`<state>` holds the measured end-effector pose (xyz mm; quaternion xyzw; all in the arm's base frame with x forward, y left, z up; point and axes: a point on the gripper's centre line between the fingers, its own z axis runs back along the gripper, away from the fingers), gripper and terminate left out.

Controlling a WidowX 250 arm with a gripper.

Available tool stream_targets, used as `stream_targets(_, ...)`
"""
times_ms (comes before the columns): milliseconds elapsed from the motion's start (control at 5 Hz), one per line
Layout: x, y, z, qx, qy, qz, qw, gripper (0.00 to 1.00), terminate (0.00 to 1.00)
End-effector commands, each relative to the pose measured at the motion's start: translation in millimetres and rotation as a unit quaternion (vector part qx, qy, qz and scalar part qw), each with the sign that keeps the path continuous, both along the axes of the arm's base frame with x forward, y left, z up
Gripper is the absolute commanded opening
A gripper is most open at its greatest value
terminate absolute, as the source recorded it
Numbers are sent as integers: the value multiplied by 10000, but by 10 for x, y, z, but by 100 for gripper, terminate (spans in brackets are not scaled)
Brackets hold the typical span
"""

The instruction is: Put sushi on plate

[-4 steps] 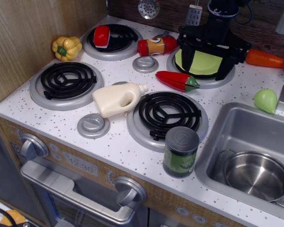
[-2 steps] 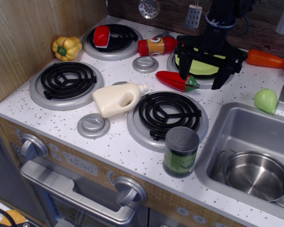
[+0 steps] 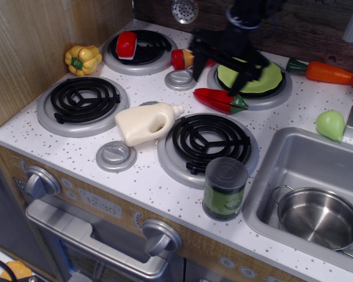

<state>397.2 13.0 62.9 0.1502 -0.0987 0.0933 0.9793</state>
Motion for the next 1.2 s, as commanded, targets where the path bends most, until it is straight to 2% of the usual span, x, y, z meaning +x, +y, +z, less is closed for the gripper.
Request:
stream_targets(0,190,656,366,530,-765,142,9956,100,0)
stream_targets(200,217,1094,464,639,-998,-10,9930,100,0)
stream_targets(400,223,1372,464,703,-1199,1,9903,100,0)
stream_targets(600,222,1508,460,714,-1235,-31,9898,100,0)
stream_targets(800,278,1570,398,536,-1402,-73,9886,100,0)
stream_targets(1000,382,1641,357,565,-1296,-212,9897,100,0)
